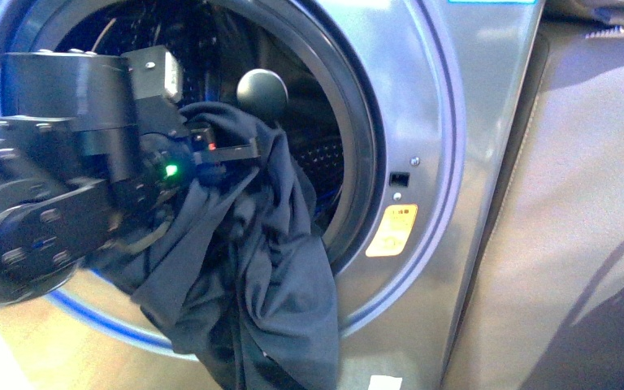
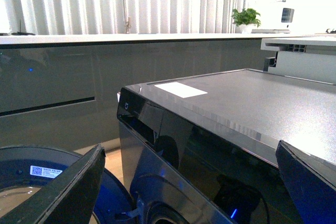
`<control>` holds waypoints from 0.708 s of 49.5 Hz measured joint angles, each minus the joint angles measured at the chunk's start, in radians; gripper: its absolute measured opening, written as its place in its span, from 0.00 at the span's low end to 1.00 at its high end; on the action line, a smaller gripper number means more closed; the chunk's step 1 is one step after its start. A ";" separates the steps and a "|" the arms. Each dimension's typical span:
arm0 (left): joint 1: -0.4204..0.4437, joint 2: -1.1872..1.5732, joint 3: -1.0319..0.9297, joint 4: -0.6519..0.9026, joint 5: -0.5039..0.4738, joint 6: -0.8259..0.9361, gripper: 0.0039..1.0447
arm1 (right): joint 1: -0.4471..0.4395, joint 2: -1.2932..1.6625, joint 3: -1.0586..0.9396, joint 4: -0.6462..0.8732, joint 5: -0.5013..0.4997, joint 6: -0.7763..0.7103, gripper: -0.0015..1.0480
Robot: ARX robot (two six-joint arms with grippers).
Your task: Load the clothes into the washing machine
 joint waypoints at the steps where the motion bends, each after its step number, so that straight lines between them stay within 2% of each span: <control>1: 0.004 0.009 0.014 -0.006 -0.002 0.002 0.05 | 0.000 0.000 0.000 0.000 0.000 0.000 0.93; 14: 0.050 0.178 0.305 -0.124 -0.026 0.060 0.05 | 0.000 0.000 0.000 0.000 0.000 0.000 0.93; 32: 0.042 0.303 0.514 -0.242 -0.033 0.090 0.05 | 0.000 0.000 0.000 0.000 0.000 0.000 0.93; 33: 0.041 0.307 0.524 -0.246 -0.035 0.092 0.05 | 0.002 -0.001 -0.002 0.006 0.016 -0.008 0.93; 35: 0.040 0.318 0.540 -0.254 -0.036 0.093 0.05 | 0.021 -0.011 -0.038 0.089 0.154 -0.054 0.93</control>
